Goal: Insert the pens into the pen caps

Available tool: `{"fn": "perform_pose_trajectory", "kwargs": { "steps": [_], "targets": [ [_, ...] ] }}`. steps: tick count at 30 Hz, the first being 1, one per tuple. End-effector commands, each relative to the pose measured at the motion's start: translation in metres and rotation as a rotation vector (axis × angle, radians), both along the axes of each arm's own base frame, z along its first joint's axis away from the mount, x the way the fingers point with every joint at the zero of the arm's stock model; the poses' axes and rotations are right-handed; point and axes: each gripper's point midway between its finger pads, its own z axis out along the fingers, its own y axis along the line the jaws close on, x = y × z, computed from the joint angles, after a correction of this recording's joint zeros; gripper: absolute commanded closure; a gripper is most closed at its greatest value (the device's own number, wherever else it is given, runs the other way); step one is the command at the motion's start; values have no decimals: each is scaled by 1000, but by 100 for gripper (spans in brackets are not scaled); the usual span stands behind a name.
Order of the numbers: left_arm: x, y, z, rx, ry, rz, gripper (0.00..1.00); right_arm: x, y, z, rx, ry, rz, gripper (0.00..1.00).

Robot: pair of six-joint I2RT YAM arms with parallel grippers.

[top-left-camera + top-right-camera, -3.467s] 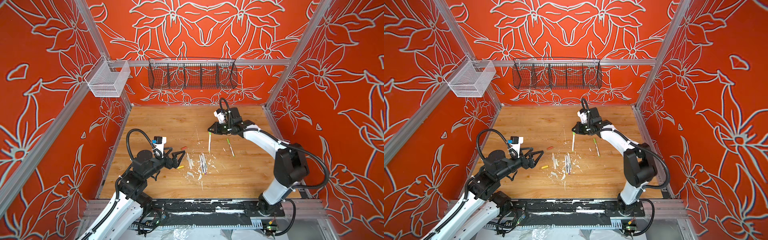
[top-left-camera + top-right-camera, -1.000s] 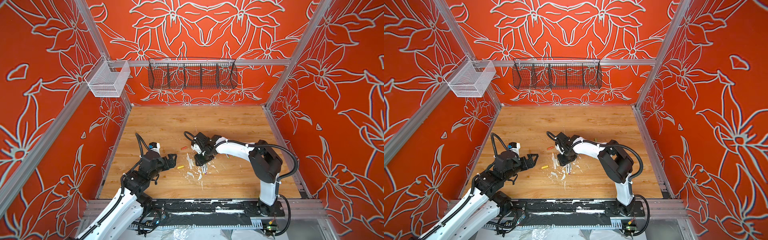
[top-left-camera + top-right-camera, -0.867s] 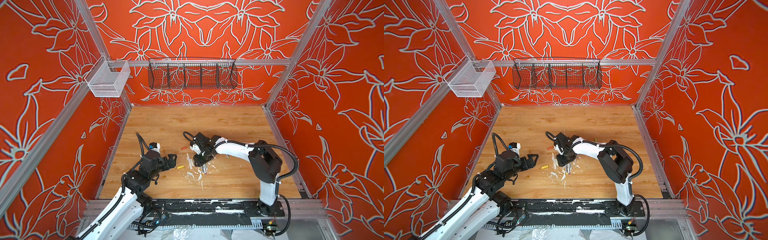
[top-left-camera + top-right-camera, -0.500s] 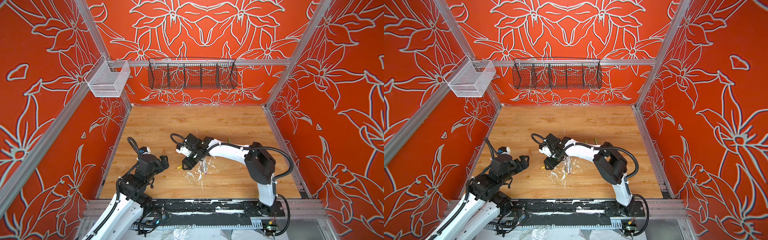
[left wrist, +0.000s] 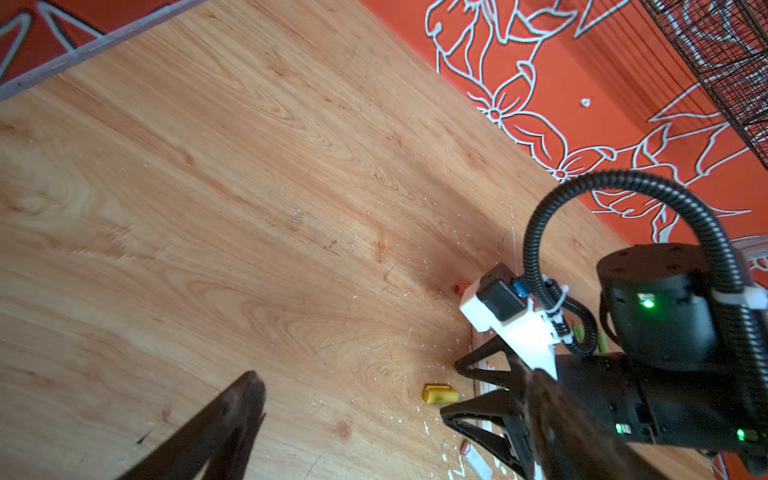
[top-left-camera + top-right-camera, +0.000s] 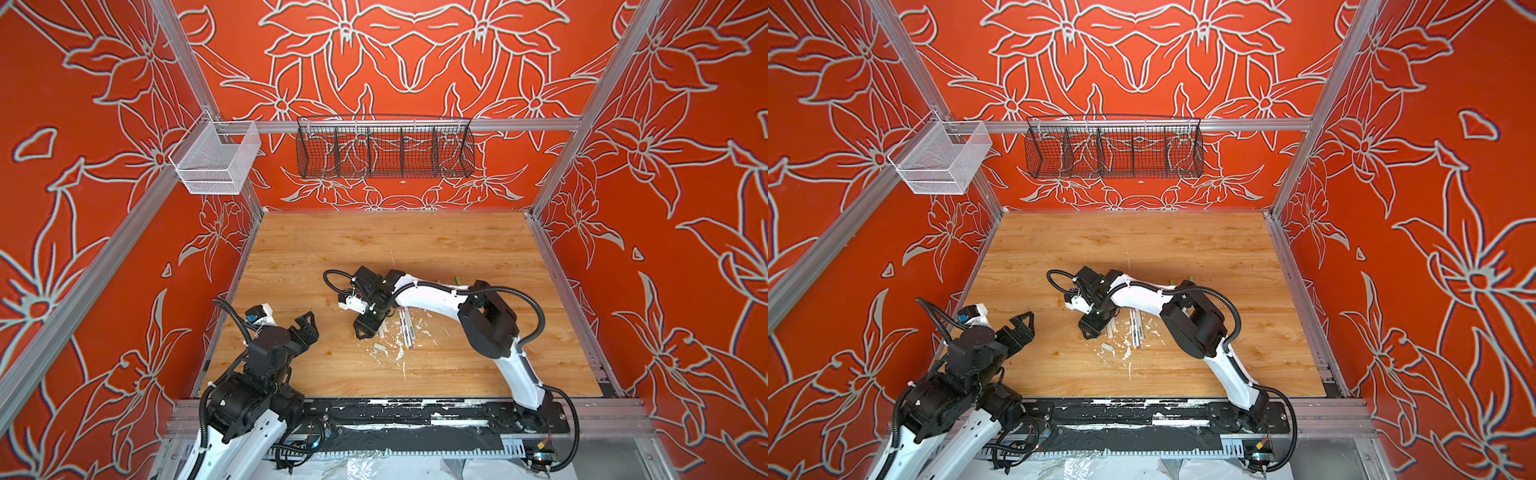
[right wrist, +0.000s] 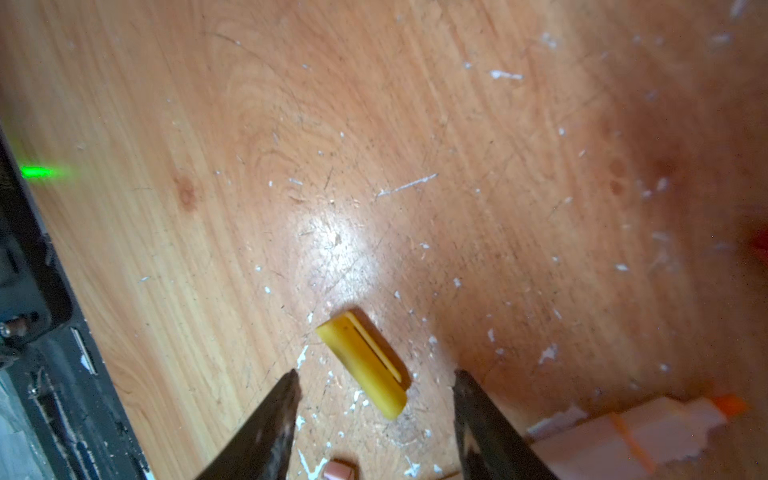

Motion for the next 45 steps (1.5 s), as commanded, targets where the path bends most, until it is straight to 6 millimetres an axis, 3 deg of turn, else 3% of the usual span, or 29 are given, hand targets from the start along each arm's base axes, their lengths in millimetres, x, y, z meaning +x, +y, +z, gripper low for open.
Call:
{"fn": "perform_pose_trajectory", "kwargs": {
  "steps": [1, 6, 16, 21, 32, 38, 45],
  "targets": [
    [-5, 9, 3, 10, 6, 39, 3, -13, -7, -5, -49, 5, 86, 40],
    [-6, 9, 3, 6, 3, 42, 3, -19, -10, -11, -84, -1, 107, 47],
    [-8, 12, 5, -2, -17, 54, 3, -15, -15, -22, -161, -78, 87, 68],
    [-7, 8, 6, -8, -23, 33, 3, -16, -11, -18, -144, -78, 77, 78],
    [15, -49, 22, -39, -96, -278, 3, -1, -1, 31, 48, -52, -78, 83],
    [24, -89, 29, -116, -152, -468, 1, 13, -8, 83, 286, 82, -214, 83],
    [31, -125, 30, -200, -151, -635, 3, 5, -14, 136, 498, 196, -213, 83]
  ]
}}
